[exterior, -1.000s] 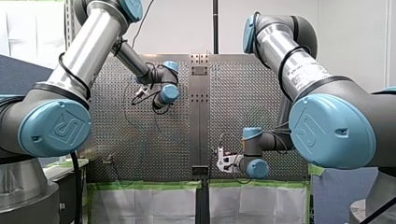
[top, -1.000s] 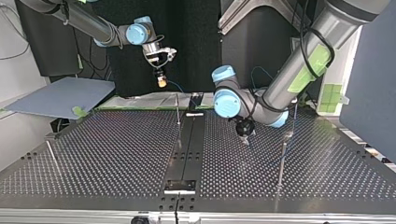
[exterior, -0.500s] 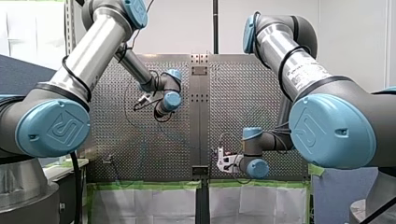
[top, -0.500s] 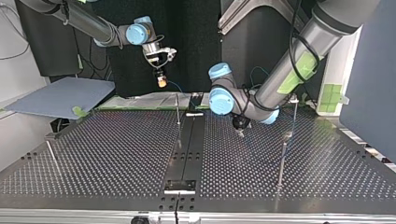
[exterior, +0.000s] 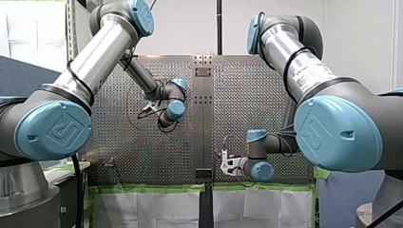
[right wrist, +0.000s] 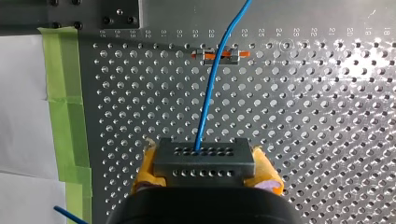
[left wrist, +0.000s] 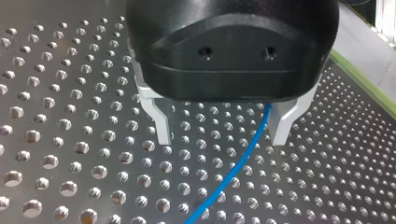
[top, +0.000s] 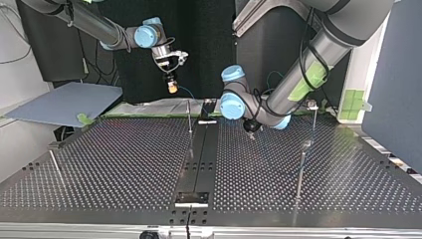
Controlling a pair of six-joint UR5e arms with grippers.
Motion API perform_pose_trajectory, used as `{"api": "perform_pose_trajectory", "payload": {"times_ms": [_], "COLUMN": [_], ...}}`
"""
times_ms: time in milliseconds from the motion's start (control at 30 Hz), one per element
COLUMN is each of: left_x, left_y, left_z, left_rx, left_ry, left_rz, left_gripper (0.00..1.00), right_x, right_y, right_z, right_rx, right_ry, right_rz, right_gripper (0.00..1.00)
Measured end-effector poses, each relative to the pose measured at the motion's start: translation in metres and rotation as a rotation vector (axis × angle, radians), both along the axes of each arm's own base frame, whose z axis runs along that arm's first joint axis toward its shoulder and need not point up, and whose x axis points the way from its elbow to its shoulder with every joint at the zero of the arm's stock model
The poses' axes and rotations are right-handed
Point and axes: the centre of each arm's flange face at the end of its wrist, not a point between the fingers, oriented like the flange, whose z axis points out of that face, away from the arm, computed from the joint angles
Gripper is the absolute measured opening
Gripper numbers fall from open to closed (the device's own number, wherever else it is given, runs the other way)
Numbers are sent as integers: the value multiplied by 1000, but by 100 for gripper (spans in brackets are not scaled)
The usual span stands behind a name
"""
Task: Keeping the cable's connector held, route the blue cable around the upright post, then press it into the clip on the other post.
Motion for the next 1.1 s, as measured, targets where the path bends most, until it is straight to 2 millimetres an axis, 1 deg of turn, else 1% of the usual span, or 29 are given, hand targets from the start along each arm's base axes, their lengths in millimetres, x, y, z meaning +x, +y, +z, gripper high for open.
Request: {"api": "perform_pose_trajectory", "payload": {"times_ms": [133, 267, 367, 533, 867, 1100], "left_x": [0, -2, -2, -3, -3, -3], "left_y": [0, -1, -3, -5, -12, -12], "left_z": [-6, -26, -33, -36, -38, -45], "left_rx": [9, 27, 28, 7, -93, -105], "left_ry": [13, 48, 59, 59, 43, 47], "left_rz": [-2, -6, -10, -19, -49, -42], "left_gripper": [100, 100, 100, 100, 100, 100], "right_x": [0, 0, 0, 0, 1, 0], "right_y": [0, 0, 0, 0, 0, 0], "right_z": [0, 0, 0, 0, 0, 0], "right_rx": [0, 0, -1, -2, -1, -1], "right_ry": [0, 0, 0, -1, 0, 0], "right_rz": [1, 1, 1, 1, 1, -1], "right_gripper": [0, 0, 0, 0, 0, 0]}}
